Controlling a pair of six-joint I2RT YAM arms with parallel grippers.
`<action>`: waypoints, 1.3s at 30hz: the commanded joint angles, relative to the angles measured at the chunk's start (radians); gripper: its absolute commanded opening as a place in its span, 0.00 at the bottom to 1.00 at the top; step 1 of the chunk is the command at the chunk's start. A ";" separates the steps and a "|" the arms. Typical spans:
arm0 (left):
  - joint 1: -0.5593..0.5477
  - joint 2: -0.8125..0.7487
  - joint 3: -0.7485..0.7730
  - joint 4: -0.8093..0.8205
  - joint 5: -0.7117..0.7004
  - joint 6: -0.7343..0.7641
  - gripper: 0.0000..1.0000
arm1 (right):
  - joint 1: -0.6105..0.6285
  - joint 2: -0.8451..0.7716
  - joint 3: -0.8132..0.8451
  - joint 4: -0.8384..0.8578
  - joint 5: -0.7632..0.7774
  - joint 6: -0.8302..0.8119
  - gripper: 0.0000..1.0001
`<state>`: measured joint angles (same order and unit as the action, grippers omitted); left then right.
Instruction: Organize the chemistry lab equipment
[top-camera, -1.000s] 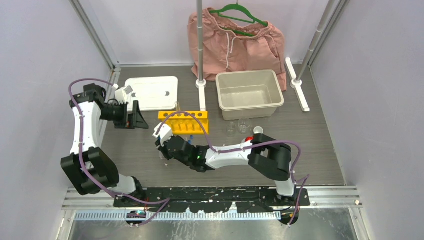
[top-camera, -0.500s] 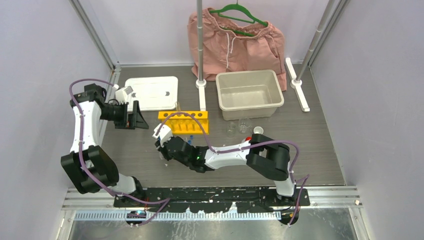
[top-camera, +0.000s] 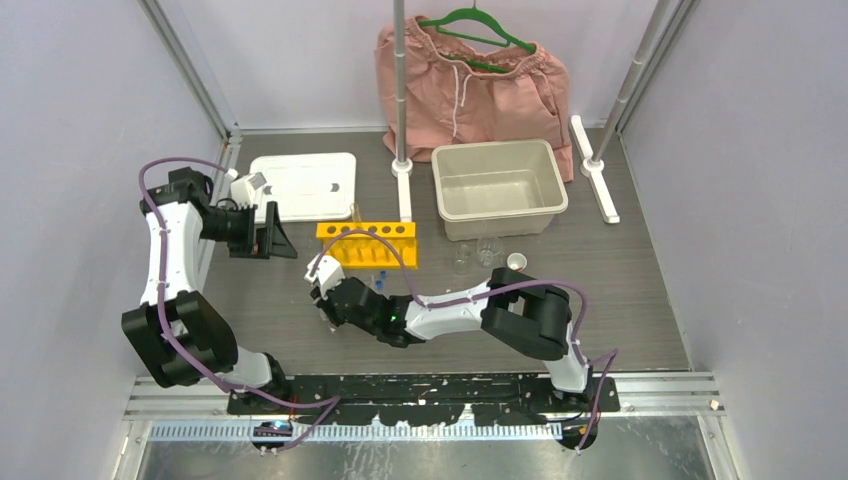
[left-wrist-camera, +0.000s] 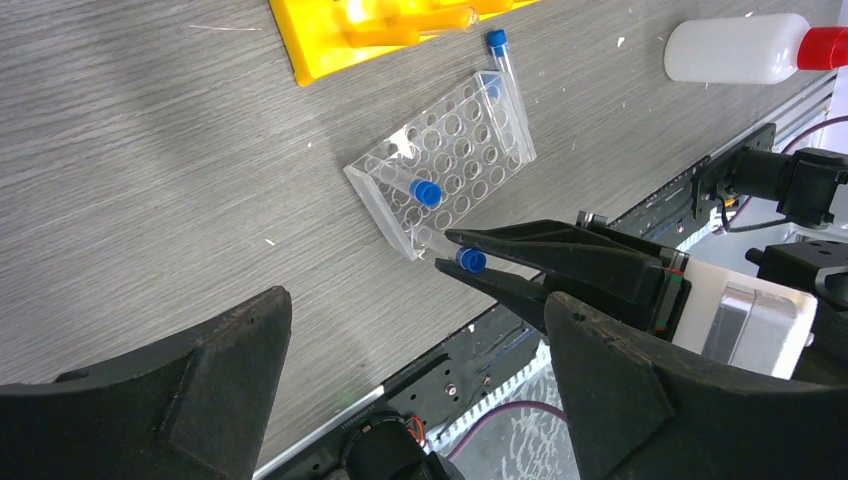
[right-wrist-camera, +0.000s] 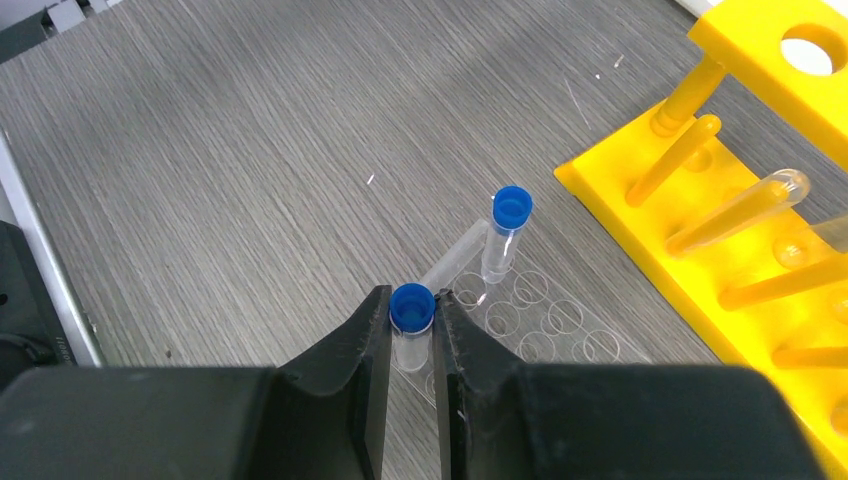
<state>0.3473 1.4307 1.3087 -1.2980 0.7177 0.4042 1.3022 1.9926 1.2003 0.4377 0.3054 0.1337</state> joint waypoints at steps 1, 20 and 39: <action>0.005 -0.006 0.044 0.001 0.014 0.012 0.97 | 0.000 0.003 0.018 0.051 0.010 -0.005 0.01; 0.005 -0.001 0.072 -0.012 0.013 0.018 0.97 | -0.014 -0.125 -0.023 0.025 0.077 0.055 0.56; 0.005 -0.028 0.083 -0.046 0.036 0.042 0.96 | -0.252 -0.335 -0.063 -0.566 0.075 0.529 0.31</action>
<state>0.3473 1.4361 1.3575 -1.3273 0.7261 0.4282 1.0565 1.6180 1.1404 -0.0029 0.4053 0.5777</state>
